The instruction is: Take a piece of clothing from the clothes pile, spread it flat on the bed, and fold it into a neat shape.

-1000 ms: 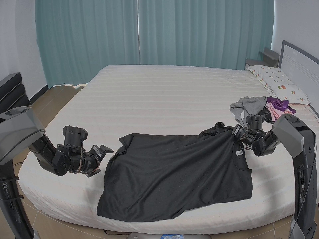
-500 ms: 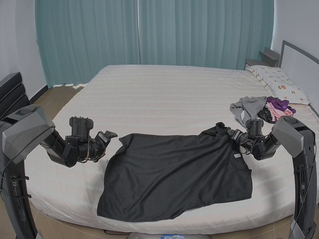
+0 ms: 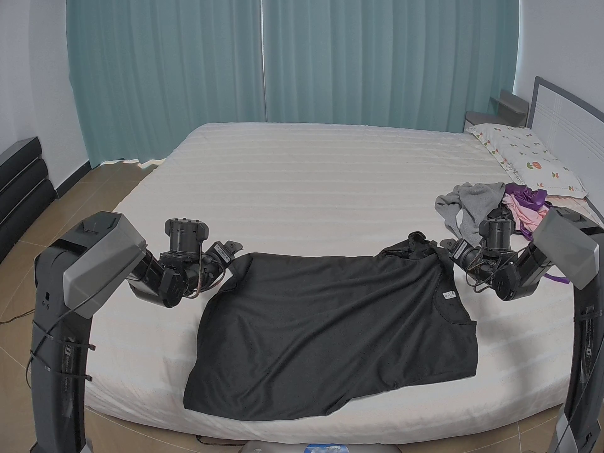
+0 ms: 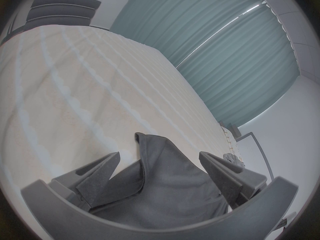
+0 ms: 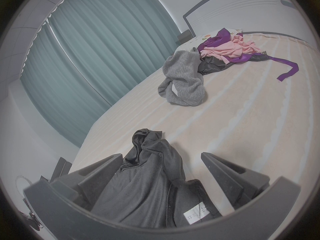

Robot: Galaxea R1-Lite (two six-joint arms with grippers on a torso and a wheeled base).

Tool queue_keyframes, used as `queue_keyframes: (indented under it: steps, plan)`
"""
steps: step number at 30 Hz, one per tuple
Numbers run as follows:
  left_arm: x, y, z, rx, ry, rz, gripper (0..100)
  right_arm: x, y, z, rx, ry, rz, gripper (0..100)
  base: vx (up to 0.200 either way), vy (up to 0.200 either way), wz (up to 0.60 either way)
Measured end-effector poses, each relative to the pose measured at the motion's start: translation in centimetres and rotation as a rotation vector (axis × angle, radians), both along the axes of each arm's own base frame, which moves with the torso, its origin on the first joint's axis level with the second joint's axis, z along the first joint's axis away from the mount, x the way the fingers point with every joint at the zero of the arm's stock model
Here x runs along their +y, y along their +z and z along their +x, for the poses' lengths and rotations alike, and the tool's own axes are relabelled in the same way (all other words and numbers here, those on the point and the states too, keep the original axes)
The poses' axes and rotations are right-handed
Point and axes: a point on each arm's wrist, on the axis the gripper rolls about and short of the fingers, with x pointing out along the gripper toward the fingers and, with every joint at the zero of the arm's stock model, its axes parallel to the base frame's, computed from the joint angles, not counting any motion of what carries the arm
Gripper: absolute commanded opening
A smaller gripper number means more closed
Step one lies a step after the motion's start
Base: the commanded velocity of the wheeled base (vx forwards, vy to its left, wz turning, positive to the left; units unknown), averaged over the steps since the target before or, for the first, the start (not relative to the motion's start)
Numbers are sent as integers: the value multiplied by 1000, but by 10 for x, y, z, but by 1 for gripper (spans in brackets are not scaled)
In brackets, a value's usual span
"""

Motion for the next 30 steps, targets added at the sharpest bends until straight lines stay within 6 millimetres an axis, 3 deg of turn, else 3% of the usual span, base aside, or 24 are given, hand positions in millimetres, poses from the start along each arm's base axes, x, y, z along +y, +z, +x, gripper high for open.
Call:
queue_keyframes:
  steps: [13, 14, 24, 30]
  plan:
    - [-16, -25, 37, 2, -7, 32, 100, 0, 5, -10, 11, -9, 18, 100, 0, 0, 0]
    - [-16, -26, 38, 3, -6, 36, 0, 0, 5, -10, 10, -11, 23, 100, 0, 0, 0]
    - [-13, -36, 51, -2, 38, 63, 0, 5, -10, -6, 17, -8, 40, 100, 0, 0, 0]
    - [-2, -24, 57, -40, 83, 69, 0, 5, -11, 8, 1, -1, 27, 100, 0, 0, 0]
